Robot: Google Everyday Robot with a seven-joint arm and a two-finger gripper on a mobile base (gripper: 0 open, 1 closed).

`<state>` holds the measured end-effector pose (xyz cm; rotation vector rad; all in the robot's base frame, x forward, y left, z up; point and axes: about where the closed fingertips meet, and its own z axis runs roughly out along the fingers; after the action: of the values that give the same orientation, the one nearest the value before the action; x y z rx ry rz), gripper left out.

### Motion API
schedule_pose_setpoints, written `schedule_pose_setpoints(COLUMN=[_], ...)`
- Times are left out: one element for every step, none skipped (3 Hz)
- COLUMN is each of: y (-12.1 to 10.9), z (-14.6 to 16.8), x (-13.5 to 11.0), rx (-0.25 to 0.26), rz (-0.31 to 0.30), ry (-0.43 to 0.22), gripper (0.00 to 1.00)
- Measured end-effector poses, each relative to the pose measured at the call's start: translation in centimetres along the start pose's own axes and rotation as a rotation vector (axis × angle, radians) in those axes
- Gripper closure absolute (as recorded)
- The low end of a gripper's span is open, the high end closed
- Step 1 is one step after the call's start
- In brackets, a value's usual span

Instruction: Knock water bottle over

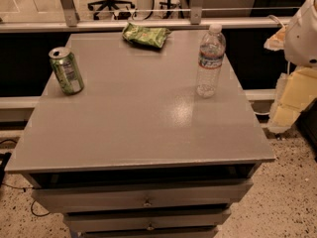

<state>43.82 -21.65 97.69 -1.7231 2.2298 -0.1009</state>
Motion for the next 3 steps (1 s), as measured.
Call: schedule_pose_setpoints(y=[0.0,-2.8,-7.6], z=[0.0,0.3,2.0], x=[0.0,0.4,1.3], rx=[0.0,0.053,0.078], rz=[0.0,-0.025,-0.012], ry=[0.0,-0.05,-0.173], gripper=[0.0,0.0,0.0])
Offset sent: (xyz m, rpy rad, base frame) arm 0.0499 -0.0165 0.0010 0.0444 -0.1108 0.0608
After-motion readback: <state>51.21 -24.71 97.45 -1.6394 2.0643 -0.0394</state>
